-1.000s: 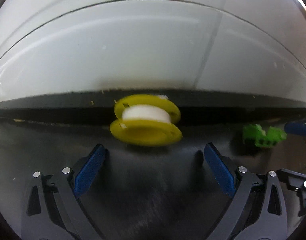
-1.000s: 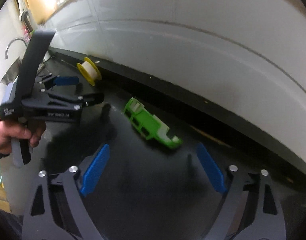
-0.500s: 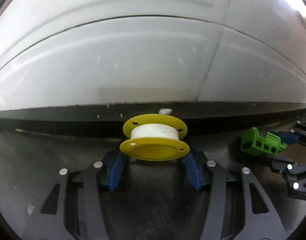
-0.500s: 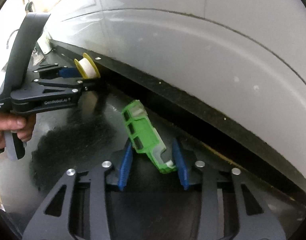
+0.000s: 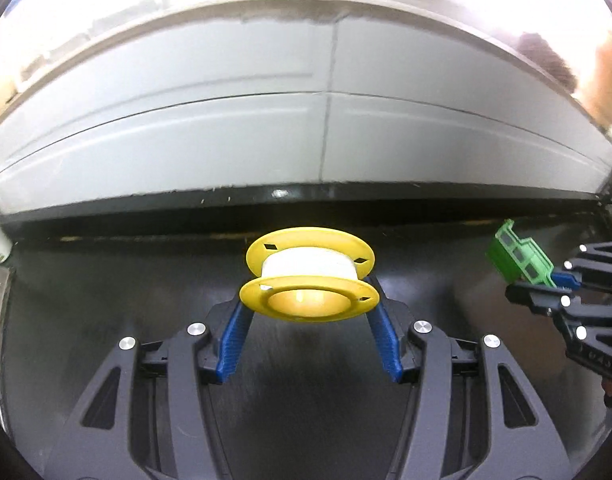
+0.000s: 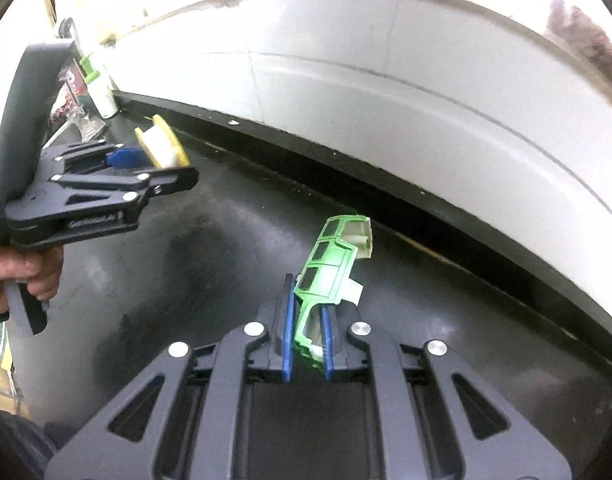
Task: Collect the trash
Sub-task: 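Lift and carry the tape roll and green piece over the black bin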
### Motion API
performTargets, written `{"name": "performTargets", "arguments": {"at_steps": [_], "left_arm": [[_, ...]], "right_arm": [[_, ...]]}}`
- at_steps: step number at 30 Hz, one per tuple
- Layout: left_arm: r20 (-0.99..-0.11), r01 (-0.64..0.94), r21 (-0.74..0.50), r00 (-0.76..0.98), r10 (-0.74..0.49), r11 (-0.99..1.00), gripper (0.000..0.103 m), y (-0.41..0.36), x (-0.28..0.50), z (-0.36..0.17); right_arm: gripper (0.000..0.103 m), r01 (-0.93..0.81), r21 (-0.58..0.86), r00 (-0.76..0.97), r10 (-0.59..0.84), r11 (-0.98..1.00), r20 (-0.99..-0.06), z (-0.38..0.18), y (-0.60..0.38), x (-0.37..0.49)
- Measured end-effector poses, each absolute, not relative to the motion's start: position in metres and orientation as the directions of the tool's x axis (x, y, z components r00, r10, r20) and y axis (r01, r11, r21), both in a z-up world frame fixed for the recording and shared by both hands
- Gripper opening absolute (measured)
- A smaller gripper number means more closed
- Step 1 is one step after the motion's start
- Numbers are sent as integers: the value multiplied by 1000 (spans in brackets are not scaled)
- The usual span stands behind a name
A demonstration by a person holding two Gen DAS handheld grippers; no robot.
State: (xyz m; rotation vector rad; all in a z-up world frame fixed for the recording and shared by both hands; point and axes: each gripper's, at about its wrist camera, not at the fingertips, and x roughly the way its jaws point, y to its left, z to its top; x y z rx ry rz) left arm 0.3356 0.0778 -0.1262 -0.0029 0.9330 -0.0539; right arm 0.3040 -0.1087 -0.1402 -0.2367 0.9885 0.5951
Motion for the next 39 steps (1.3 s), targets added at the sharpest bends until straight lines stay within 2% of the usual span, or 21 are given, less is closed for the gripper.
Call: {"name": "performTargets", "arguments": {"at_steps": [9,17,23,31,39], "left_arm": [[-799,74,-15,598,-57,997,54,58,243,-86],[-803,90,-28,592,-76,996,54,-2,126,-74],[-798,99,-21,598,-76,995,54,-14,81,-69],[-786,78,-16,616,-61,997,54,-6,50,-60],[-760,-31,-21,650,4,999,54,31,17,-47]], "right_arm": [[12,-559,70,453,375,826,-809,-91,-123,227],[12,-571,73,449,386,818,-806,-76,-143,130],[12,-580,61,448,381,812,-809,-69,-157,79],[12,-575,53,475,386,816,-791,-56,-151,54],[12,-652,43,455,436,757,-777,-42,-112,43]]}}
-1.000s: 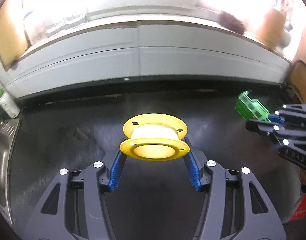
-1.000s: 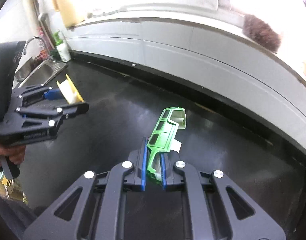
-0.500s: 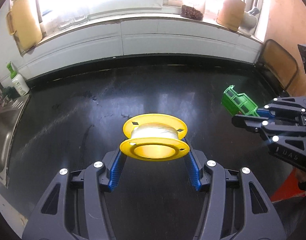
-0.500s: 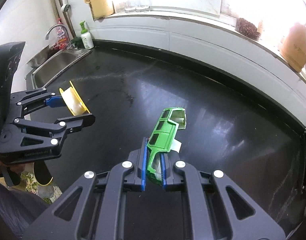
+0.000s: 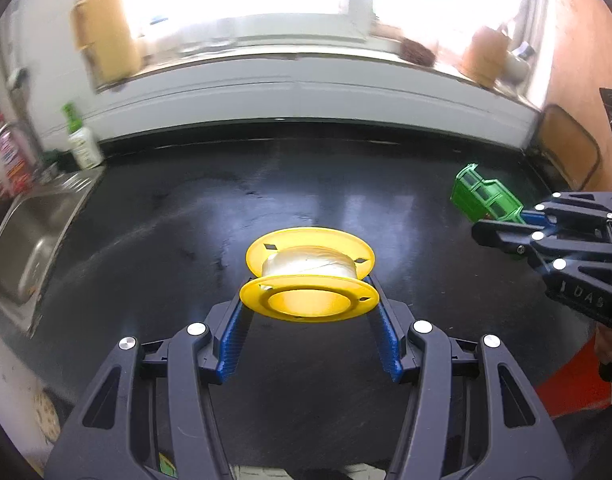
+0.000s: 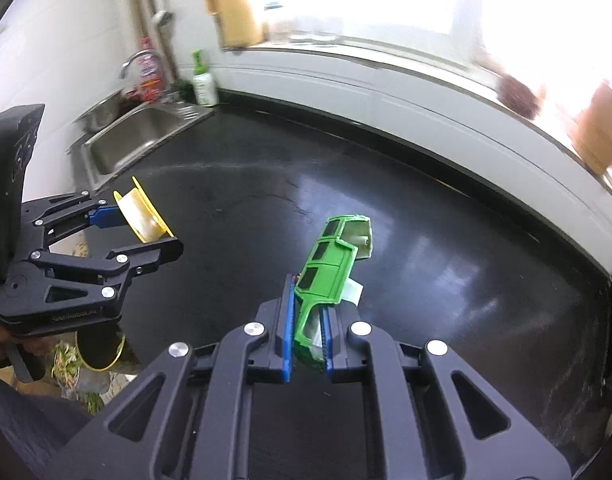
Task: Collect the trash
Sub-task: 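Lift and carry the tape roll and green piece over the black bin, then open both tools to drop tape roll and green piece into the bin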
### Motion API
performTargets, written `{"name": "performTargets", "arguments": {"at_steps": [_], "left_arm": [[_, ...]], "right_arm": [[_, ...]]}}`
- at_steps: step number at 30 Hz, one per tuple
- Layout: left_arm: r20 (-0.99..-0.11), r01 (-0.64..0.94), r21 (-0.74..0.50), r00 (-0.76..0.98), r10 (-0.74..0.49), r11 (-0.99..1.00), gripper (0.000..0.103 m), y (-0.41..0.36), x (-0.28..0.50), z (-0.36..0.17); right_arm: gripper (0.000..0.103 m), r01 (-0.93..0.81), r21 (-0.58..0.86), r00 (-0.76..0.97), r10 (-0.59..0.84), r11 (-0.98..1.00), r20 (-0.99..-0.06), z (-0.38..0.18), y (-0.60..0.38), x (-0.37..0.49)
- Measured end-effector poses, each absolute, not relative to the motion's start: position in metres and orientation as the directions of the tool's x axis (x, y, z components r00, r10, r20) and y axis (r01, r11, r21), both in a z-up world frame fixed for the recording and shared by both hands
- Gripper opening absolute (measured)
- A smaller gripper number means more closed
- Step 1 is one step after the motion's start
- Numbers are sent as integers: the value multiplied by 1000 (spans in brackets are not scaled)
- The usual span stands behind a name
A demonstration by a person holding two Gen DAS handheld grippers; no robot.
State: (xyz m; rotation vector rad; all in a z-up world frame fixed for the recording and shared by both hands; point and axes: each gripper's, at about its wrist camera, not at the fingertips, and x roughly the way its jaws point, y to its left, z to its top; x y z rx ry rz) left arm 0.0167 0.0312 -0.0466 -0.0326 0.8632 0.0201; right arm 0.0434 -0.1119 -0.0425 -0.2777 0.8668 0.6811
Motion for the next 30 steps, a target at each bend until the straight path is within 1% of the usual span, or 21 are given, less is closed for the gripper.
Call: {"name": "performTargets", "arguments": {"at_steps": [7,12,15,18,22,27,30], "left_arm": [[-757,-276,-25,632,162,961,54,103,-61,-47],[-779,-481,-35,563,278,876,54,159,-138,-60],[-802,-628,-42,485,348,777,54,199,-199,-75],[-823,-728,-61,424,379,683,54,232,-251,-92],[-844,-815,-106,377,382,570,54,270,-306,-123],[-854,-850,-106,343,390,516,54,307,-344,-168],[-865,-857,-122,339,370,501,54,324,-355,-194]], "right_arm": [[12,-818,57,322,537,572,-780,-41,-15,8],[12,-927,99,147,596,361,-790,-49,75,-41],[12,-961,135,36,598,240,-800,-60,125,-73],[12,-980,164,-69,577,114,-814,-74,175,-112],[12,-973,230,-198,513,-2,-835,-109,239,-161],[12,-956,285,-287,430,-70,-856,-158,299,-203],[12,-949,305,-313,378,-82,-871,-185,333,-219]]}}
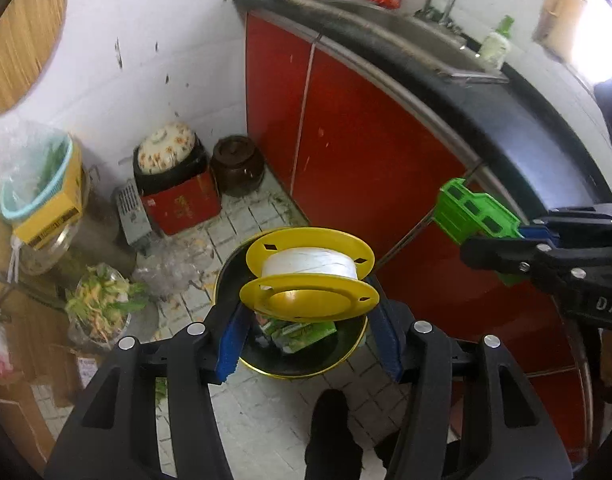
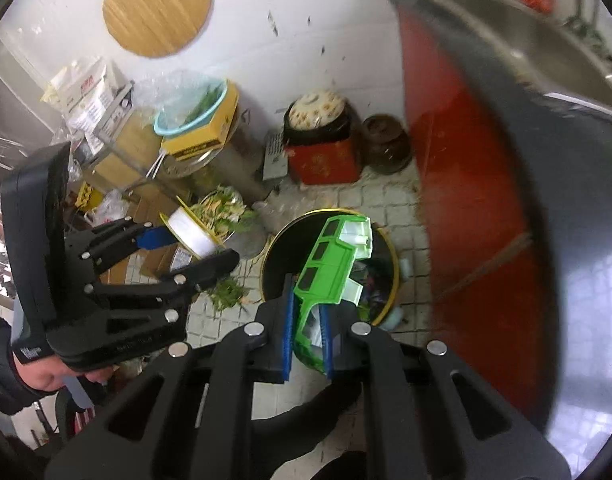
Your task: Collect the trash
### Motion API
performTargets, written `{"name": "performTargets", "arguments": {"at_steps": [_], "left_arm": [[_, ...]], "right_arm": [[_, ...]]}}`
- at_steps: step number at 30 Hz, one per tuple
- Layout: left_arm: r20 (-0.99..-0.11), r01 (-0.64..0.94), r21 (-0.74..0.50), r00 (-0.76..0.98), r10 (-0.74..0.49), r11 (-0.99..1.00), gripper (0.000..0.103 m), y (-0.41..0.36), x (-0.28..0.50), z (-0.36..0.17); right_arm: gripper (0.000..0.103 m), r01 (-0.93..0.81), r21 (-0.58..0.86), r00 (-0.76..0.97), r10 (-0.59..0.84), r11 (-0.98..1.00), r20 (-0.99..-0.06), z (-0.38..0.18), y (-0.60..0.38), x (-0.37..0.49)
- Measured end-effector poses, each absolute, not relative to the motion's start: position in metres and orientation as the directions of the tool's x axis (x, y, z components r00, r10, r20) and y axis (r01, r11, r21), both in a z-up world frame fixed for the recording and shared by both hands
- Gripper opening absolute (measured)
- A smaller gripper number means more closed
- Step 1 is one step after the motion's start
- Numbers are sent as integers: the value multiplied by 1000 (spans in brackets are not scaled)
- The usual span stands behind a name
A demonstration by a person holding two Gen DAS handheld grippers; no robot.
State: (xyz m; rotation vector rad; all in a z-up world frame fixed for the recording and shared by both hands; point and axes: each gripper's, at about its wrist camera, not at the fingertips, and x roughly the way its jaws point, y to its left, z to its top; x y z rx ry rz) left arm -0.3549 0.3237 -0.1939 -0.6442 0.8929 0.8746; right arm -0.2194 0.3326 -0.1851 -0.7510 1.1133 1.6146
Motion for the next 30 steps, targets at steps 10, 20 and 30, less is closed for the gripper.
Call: {"name": "performTargets", "arguments": {"at_steps": [10,20,30], "left_arm": [[-887,-855,-187,359,291,484,69,346,-356,-244],[-899,-869,-167,328,289,466,85,339,-363,-249],[-893,-881,-165,324,312,443,85,320,-374,-231]], "right_arm": [[14,-945,318,-327,274,-78,-905,-238,389,-232],[82,-925,375,-378,278,-66,-883,-241,390,-226],[82,-904,424,-422,289,-58,-860,-221,376,-225]]}}
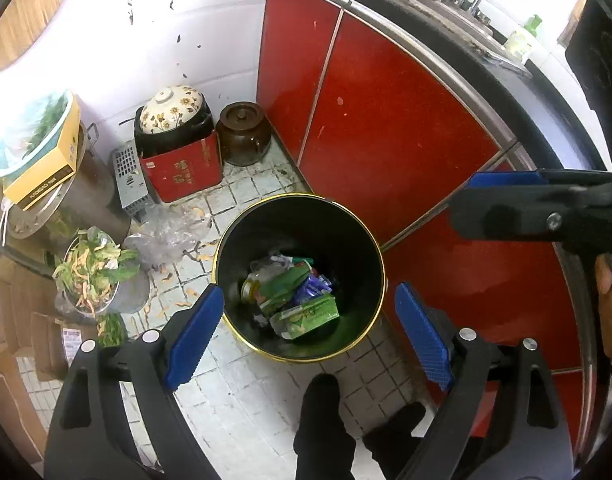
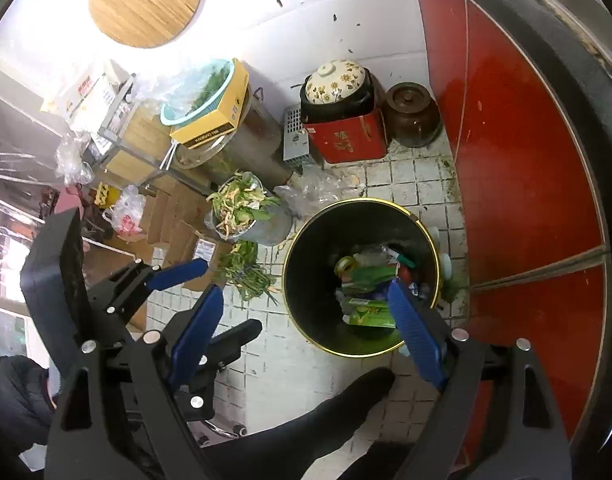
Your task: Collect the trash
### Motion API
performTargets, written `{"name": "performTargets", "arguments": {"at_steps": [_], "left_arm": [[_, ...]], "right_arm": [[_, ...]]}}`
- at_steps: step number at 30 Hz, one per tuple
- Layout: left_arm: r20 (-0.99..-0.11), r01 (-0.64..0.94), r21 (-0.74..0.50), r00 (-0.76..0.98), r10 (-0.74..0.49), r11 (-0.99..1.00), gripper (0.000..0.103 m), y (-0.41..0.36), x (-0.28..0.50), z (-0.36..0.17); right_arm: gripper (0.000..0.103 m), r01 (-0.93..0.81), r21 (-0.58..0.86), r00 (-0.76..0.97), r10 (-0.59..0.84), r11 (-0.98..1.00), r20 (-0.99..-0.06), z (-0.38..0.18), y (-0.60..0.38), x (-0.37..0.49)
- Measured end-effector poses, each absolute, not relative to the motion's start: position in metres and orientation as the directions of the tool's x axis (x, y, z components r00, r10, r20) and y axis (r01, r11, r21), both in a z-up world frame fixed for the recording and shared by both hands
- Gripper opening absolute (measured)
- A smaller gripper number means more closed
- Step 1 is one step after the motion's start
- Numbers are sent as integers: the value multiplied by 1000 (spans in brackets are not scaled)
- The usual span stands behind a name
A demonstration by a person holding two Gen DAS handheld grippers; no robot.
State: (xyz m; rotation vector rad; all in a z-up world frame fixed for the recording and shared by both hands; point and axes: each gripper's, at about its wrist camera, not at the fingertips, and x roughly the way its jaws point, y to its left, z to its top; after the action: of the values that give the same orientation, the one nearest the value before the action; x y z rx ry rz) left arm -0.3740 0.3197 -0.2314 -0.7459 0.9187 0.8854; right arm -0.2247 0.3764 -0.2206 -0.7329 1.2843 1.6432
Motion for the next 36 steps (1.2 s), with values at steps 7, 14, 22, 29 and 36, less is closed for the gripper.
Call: {"name": "performTargets", "arguments": {"at_steps": [7,14,22,29,36], "left_arm": [[-879,-873,-151,334,341,464,85,303,-372,-202],[-866,-835,-99,340,366,540,96,279,-339,-146],[-815,-589,-75,501,292,805,96,223,-213,-68],[-759,-240,-94,645,86,966,96,136,-69,-12],[-785,-92,-97,619,-19,991,96,50,20,12]], "right_arm": [[83,-923,378,-379,335,-71,-862,-185,345,-219],[96,-956,293,-247,474,24,-845,-108,270,-177],[96,-889,114,183,574,443,-798,-13,120,-74],[96,-543,19,539,366,840,-758,28,-50,-1],[96,-217,19,643,158,976,-749,43,-165,20]]}}
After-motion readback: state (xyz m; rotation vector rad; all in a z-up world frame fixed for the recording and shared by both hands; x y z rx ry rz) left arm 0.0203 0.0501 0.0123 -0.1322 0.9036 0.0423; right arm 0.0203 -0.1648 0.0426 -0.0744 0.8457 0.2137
